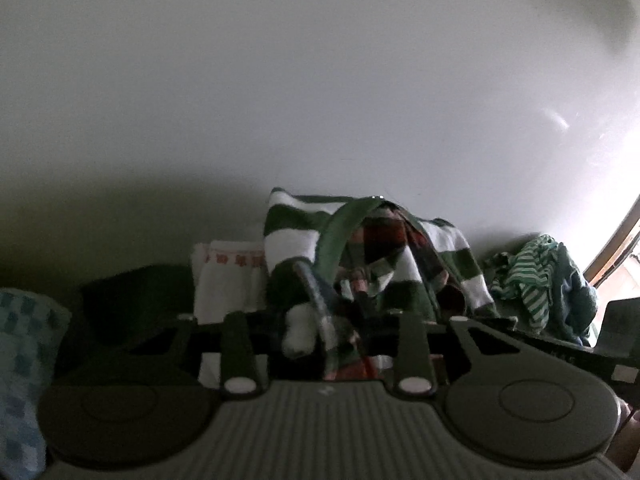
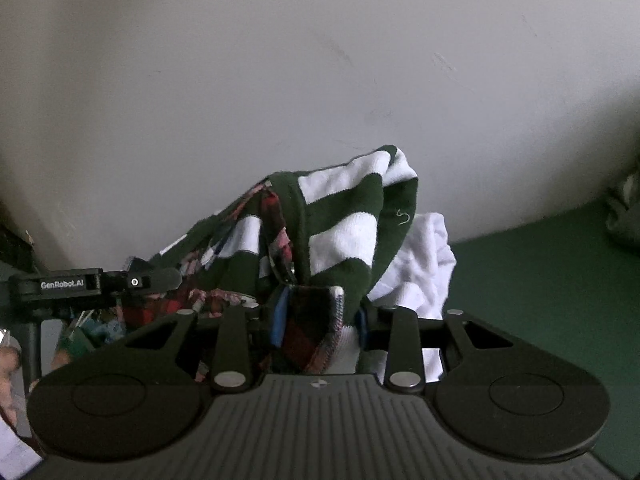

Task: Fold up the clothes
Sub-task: 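Lower the bundle onto the white and red clothes stack with both grippers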

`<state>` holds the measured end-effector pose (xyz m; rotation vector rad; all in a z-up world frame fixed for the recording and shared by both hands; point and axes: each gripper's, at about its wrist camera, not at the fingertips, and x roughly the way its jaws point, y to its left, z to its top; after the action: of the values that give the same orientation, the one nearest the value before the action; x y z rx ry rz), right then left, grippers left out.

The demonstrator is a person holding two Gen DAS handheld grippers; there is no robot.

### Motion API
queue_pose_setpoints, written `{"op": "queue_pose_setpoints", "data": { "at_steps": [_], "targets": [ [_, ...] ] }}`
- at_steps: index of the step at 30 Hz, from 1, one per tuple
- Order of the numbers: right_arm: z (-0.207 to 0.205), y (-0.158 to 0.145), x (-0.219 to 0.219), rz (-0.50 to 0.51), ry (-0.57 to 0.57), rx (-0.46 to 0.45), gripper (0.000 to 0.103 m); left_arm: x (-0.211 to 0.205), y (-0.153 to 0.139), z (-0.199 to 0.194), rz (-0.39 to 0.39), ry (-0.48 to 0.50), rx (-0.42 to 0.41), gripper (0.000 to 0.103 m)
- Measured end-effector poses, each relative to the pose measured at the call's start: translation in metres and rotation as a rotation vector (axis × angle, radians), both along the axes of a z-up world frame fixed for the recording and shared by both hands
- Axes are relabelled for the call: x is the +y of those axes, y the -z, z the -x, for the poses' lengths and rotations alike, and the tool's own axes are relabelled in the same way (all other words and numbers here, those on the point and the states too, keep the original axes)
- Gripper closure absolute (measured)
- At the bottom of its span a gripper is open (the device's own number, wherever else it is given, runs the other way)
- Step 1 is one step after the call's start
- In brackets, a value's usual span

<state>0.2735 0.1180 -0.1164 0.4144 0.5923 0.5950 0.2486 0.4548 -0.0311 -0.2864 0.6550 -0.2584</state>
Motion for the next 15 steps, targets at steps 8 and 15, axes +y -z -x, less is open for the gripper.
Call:
{"op": "queue_pose_setpoints", "data": {
  "at_steps": [8,15],
  "targets": [
    [0.005,0.001,0.009,0.095,0.033,0.011,0.064,0.004,0.020,0.014,-0.019,-0.050,0.016,0.029],
    [0.012,-0.018,0.004,0.109,0.071,-0.023,0.059,0.013,0.033,0.025,0.044,-0.037,0.026,0.016]
  ]
}}
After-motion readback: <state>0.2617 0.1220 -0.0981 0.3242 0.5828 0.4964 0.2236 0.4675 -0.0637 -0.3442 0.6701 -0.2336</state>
